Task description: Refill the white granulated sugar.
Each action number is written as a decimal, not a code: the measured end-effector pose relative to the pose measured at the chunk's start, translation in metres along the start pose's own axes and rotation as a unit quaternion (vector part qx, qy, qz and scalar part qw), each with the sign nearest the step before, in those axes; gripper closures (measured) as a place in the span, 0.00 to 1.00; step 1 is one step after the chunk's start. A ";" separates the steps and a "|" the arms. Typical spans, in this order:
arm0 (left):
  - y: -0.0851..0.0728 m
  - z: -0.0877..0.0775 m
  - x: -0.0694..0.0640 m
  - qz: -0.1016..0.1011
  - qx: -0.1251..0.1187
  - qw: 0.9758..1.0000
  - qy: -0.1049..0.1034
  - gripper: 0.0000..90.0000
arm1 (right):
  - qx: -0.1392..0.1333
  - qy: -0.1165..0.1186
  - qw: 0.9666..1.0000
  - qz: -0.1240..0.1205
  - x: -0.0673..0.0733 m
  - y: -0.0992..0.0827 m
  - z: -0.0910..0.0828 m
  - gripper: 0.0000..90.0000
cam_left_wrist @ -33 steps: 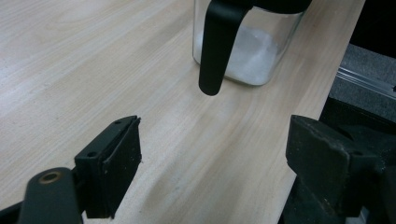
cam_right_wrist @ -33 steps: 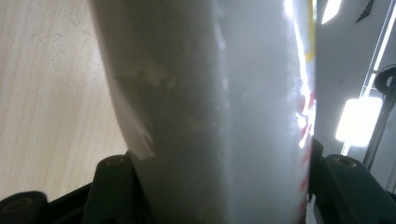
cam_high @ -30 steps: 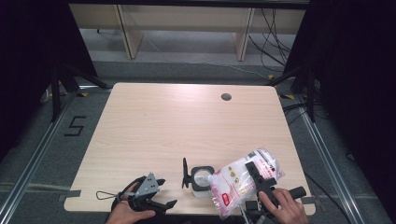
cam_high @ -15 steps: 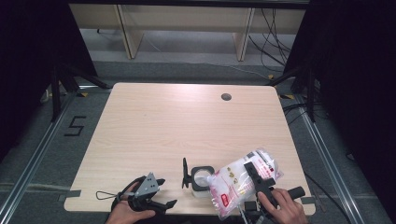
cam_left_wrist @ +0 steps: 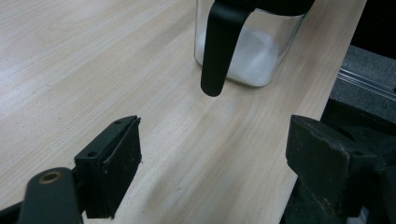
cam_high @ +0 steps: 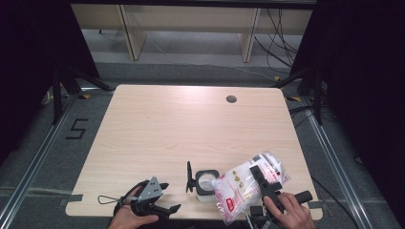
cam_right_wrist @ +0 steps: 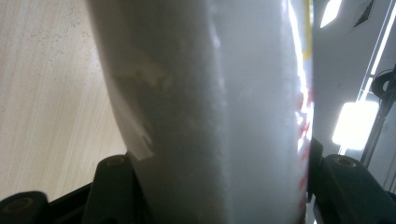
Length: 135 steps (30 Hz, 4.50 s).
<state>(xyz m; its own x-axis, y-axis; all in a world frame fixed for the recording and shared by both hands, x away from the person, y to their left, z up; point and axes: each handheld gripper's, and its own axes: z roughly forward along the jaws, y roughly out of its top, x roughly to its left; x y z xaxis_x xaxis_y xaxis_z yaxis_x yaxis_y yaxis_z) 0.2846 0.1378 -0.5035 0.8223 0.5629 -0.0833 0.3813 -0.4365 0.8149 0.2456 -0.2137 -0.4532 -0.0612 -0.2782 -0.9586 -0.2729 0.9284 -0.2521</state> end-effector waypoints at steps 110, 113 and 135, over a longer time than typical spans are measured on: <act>0.000 -0.003 0.002 0.015 0.004 1.000 0.003 0.20 | 0.005 -0.007 1.000 0.001 -0.003 -0.002 -0.002 0.52; -0.001 -0.003 0.001 0.011 0.011 1.000 0.002 0.20 | 0.002 -0.007 1.000 -0.007 -0.004 -0.002 -0.002 0.52; -0.001 -0.002 0.002 0.010 0.013 1.000 0.005 0.20 | 0.002 -0.009 1.000 0.001 -0.003 0.000 -0.002 0.52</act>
<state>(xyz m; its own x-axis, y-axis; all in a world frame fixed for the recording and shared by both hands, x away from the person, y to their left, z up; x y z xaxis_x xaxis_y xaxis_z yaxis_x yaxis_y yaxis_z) 0.2851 0.1409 -0.5031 0.8255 0.5610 -0.0611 0.3758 -0.4657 0.8012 0.2434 -0.2134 -0.4500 -0.0448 -0.2718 -0.9613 -0.2690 0.9300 -0.2505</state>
